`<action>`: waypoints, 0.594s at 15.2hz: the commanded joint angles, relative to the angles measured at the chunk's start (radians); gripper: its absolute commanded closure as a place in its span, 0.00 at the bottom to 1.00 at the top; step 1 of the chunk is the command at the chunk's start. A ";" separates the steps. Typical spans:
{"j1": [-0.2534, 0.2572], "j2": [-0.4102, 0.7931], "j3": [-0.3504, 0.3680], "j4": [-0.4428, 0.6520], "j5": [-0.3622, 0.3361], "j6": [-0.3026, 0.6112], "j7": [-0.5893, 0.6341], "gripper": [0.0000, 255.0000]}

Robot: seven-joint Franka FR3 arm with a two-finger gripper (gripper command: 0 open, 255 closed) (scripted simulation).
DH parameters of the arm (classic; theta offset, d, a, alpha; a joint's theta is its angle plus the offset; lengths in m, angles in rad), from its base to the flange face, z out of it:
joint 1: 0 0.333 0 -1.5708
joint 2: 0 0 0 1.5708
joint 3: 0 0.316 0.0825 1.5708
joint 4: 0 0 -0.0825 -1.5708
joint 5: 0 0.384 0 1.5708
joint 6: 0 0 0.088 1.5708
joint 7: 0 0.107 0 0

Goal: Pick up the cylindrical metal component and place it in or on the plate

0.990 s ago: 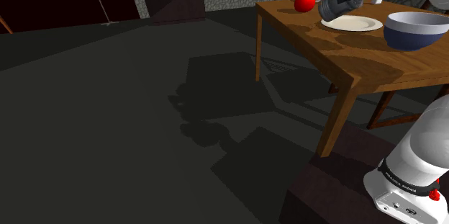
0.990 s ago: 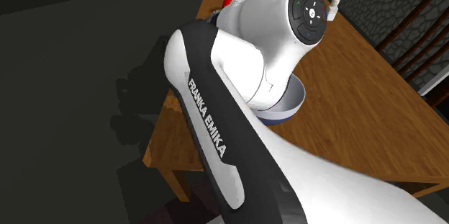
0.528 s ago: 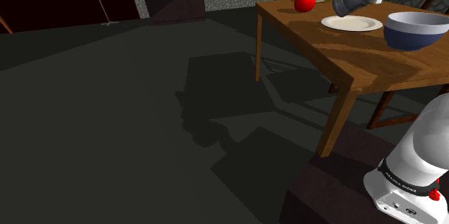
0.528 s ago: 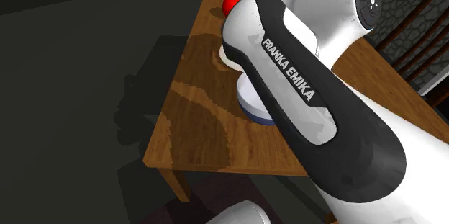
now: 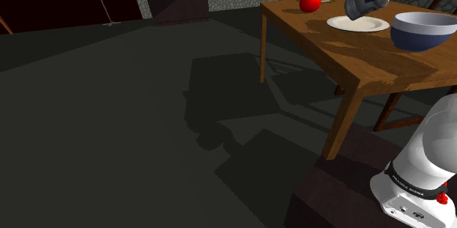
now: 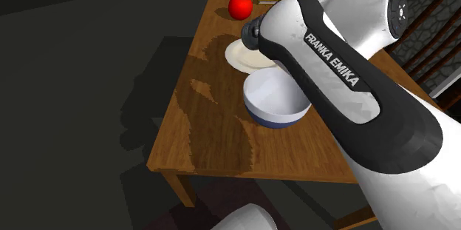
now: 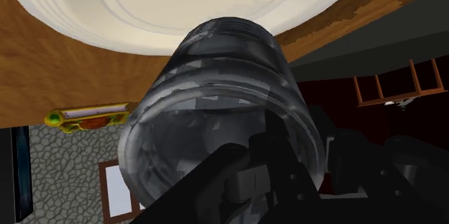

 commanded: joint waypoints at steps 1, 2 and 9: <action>0.000 -0.007 -0.011 -0.025 -0.001 0.021 -0.013 1.00; 0.001 -0.009 -0.017 -0.036 -0.001 0.032 -0.019 1.00; 0.013 -0.022 -0.067 -0.111 0.000 0.103 -0.069 1.00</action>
